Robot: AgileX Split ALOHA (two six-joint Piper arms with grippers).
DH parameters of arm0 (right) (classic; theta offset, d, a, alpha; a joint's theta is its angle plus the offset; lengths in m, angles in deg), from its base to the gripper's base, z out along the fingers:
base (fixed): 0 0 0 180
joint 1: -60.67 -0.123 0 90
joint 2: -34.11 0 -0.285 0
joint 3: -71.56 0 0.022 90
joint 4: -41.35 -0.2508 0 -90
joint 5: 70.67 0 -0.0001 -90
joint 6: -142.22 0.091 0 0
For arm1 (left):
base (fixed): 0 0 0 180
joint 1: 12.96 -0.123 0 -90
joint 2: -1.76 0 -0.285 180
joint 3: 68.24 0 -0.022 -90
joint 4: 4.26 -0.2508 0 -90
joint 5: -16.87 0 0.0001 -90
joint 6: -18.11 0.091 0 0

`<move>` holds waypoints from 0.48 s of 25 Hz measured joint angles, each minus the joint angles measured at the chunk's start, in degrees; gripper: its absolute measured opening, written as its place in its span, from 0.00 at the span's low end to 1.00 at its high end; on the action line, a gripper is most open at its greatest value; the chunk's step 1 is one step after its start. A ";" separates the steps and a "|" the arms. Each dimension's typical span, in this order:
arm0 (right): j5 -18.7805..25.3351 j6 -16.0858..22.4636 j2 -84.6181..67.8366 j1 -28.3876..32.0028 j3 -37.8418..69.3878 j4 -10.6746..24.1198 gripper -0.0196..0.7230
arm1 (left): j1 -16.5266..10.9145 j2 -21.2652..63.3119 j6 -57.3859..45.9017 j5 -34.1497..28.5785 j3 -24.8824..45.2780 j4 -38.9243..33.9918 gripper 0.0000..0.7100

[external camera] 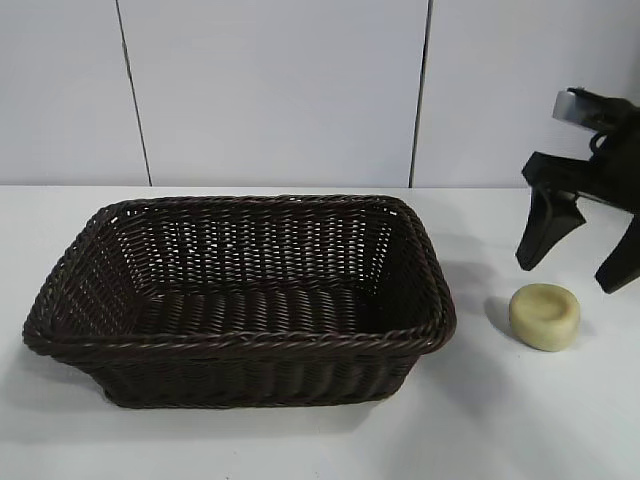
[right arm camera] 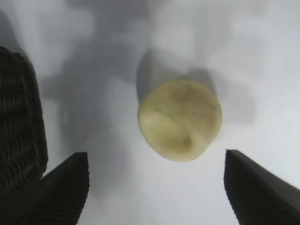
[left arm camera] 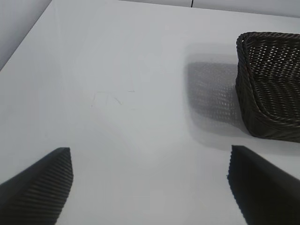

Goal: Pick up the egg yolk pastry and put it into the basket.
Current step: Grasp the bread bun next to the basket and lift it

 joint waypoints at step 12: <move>-4.69 1.89 6.07 0.00 -0.07 0.00 0.73 | 0.00 0.00 0.00 0.00 0.00 0.00 0.92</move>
